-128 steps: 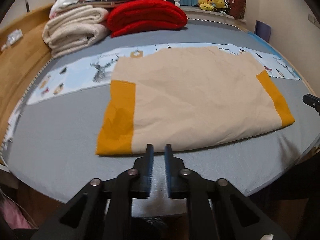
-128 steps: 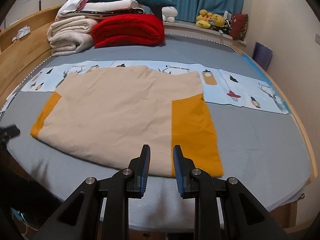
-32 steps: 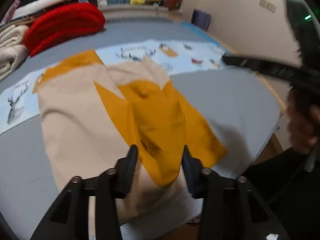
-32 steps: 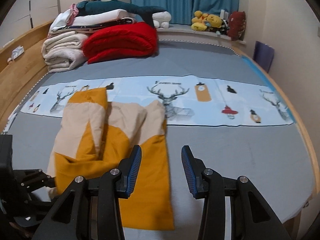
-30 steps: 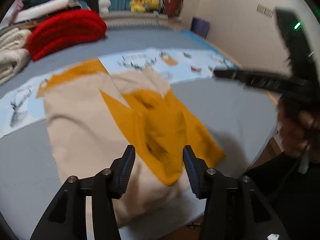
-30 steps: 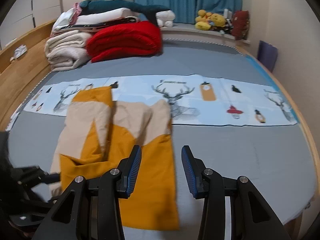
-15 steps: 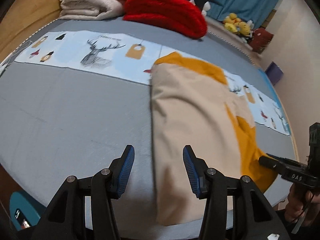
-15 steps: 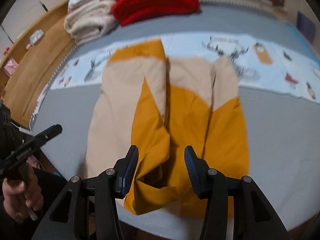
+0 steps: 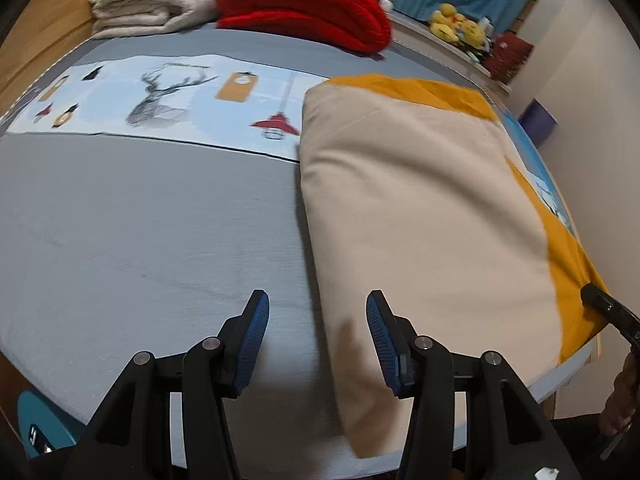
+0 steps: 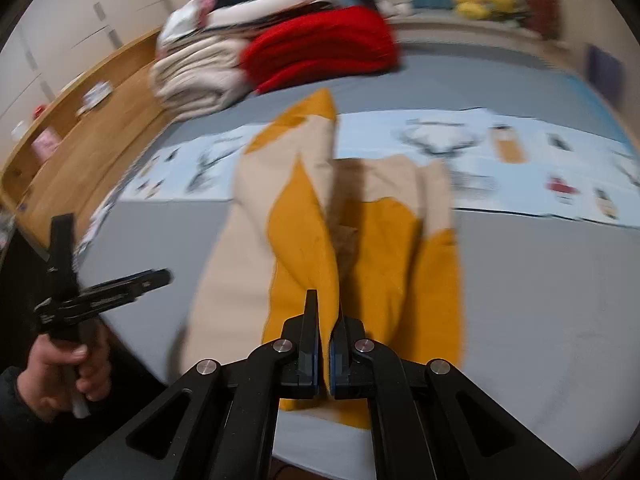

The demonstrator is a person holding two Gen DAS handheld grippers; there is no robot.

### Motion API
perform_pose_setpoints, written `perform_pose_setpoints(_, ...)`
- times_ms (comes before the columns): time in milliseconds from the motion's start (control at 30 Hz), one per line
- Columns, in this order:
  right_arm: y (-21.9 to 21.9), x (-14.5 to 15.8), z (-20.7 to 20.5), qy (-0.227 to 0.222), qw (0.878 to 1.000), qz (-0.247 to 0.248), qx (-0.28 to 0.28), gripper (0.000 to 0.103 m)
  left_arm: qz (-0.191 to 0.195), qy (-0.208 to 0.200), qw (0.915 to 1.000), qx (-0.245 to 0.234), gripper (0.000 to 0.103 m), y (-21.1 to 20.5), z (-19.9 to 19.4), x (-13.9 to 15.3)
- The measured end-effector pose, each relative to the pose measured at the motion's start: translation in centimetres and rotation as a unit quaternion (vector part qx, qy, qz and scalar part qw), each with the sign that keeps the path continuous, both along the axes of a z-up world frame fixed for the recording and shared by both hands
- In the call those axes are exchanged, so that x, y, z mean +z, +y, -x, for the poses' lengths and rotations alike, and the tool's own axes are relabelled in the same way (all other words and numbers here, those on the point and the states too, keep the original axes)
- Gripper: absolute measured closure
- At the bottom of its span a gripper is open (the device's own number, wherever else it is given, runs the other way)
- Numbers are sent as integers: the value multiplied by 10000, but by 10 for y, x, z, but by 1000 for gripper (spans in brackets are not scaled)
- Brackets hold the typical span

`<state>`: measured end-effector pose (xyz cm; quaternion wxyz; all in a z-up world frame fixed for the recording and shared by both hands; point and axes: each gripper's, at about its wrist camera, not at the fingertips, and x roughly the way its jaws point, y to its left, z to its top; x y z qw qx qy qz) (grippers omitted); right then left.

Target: Fold large clothes

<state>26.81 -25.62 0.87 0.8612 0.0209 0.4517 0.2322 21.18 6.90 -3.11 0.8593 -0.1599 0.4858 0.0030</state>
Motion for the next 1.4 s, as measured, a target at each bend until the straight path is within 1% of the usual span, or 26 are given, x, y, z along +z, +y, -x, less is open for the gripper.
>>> perform_pose_setpoints(67, -18, -1, 4, -44, 9994, 251, -236, 100, 11, -4, 9998, -217, 56, -13, -4, -1)
perform_pose_setpoints(133, -35, -11, 4, 178, 9979, 445, -431, 100, 39, 8, 9990, -434, 56, -24, -8, -3)
perform_pose_setpoints(233, -48, -26, 6, 391, 9938, 846, -600, 100, 112, 46, 9973, -731, 55, -39, -12, -6)
perform_pose_setpoints(300, -54, -38, 4, 586, 9904, 1056, -668, 100, 244, 206, 9945, -993, 54, -48, -15, -14)
perform_pose_setpoints(367, -59, -55, 0, 859, 9848, 1327, -723, 100, 332, 547, 9894, -1305, 53, -60, -17, -28)
perform_pose_setpoints(400, -62, -61, -2, 958, 9827, 1410, -722, 100, 259, 712, 9868, -1429, 51, -65, -17, -35)
perform_pose_setpoints(467, -66, -79, -1, 1297, 9776, 1545, -593, 100, -264, 1082, 9793, -1693, 43, -76, -14, -53)
perform_pose_setpoints(500, -65, -87, -2, 1464, 9741, 1636, -545, 100, -441, 1163, 9764, -1765, 42, -79, -13, -58)
perform_pose_setpoints(533, -64, -94, -3, 1597, 9707, 1723, -501, 100, -496, 1173, 9759, -1771, 41, -79, -12, -59)
perform_pose_setpoints(567, -62, -100, -4, 1670, 9682, 1814, -433, 100, -431, 1141, 9769, -1755, 42, -78, -12, -56)
perform_pose_setpoints(633, -57, -105, -5, 1665, 9646, 2017, -347, 100, -284, 1054, 9769, -1839, 48, -76, -10, -49)
perform_pose_setpoints(667, -55, -106, -5, 1635, 9628, 2126, -319, 100, -266, 1041, 9753, -1931, 48, -77, -8, -49)
perform_pose_setpoints(733, -52, -107, -5, 1638, 9614, 2189, -314, 100, -527, 1151, 9687, -2137, 47, -81, -5, -58)
perform_pose_setpoints(767, -52, -107, -6, 1654, 9608, 2202, -321, 100, -657, 1210, 9662, -2179, 44, -82, -5, -64)
perform_pose_setpoints(867, -48, -115, -7, 1768, 9561, 2320, -289, 100, -681, 1258, 9657, -2166, 43, -82, -7, -67)
perform_pose_setpoints(967, -41, -117, -6, 1712, 9529, 2491, -248, 100, -1015, 1131, 9624, -2253, 43, -90, -4, -63)
perform_pose_setpoints(1033, -39, -117, -7, 1718, 9523, 2511, -249, 100, -1212, 1046, 9596, -2313, 44, -95, -4, -60)
perform_pose_setpoints(1067, -40, -117, -8, 1745, 9523, 2492, -258, 100, -1237, 1031, 9595, -2312, 44, -95, -5, -59)
perform_pose_setpoints(1133, -44, -115, -10, 1765, 9547, 2372, -341, 93, -1154, 1050, 9625, -2221, 44, -92, -6, -57)
perform_pose_setpoints(1167, -47, -112, -13, 1748, 9569, 2280, -414, 90, -1085, 1070, 9644, -2163, 44, -89, -8, -55)
perform_pose_setpoints(1200, -51, -108, -15, 1694, 9604, 2151, -509, 89, -1031, 1083, 9659, -2115, 44, -86, -11, -54)
perform_pose_setpoints(1267, -60, -92, -20, 1416, 9713, 1755, -760, 89, -939, 1089, 9684, -2037, 44, -83, -14, -51)
perform_pose_setpoints(1300, -66, -81, -22, 1195, 9777, 1467, -906, 83, -890, 1064, 9698, -2005, 44, -82, -15, -49)
perform_pose_setpoints(1333, -69, -78, -26, 1113, 9805, 1298, -969, 78, -855, 1031, 9710, -1979, 44, -81, -15, -46)
perform_pose_setpoints(1367, -71, -77, -28, 1124, 9823, 1102, -1014, 68, -806, 974, 9730, -1930, 44, -79, -16, -43)
perform_pose_setpoints(1400, -71, -80, -32, 1237, 9820, 986, -1035, 66, -741, 890, 9758, -1853, 44, -76, -17, -39)
